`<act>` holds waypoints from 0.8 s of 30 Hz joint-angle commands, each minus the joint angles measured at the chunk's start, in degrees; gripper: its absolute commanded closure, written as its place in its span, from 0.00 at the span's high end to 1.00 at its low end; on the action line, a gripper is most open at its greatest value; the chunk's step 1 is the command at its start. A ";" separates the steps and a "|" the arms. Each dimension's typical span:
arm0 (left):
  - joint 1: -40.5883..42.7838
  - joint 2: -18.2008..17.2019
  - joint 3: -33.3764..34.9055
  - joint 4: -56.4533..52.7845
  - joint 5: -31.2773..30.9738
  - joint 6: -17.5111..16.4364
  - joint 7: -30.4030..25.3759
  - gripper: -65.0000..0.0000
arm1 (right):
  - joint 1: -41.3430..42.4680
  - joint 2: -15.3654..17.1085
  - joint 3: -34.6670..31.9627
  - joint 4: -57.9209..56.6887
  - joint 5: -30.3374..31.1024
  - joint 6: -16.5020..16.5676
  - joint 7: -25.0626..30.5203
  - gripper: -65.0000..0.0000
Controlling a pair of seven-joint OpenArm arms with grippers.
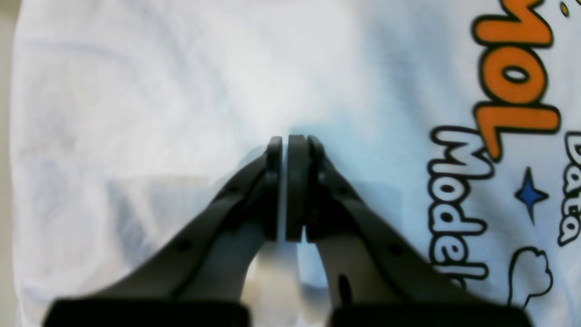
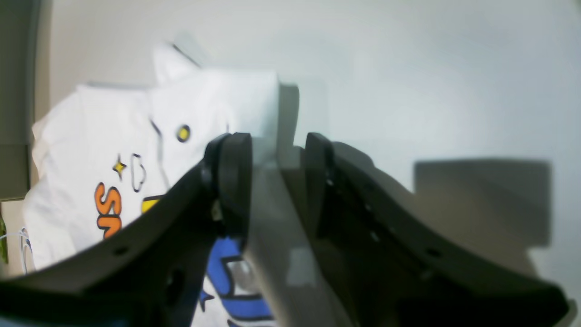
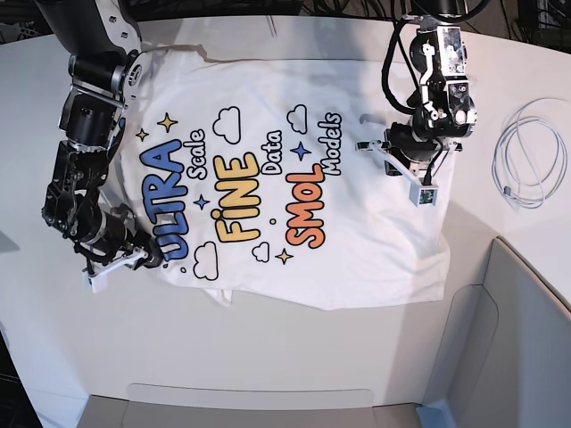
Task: Layout the t-shirt on the table in an organized manner, then fold the t-shirt properly
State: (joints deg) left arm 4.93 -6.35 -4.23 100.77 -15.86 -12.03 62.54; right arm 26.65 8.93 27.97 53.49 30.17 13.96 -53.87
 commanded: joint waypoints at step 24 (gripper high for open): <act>-0.58 -0.02 -0.21 0.99 -0.36 -0.14 -1.22 0.05 | 3.28 -0.97 -5.15 -2.55 4.07 0.68 3.54 0.32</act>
State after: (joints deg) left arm 4.91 -6.20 -4.25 100.77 -15.88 -12.03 62.52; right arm 27.94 7.09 22.70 49.71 33.28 14.13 -51.20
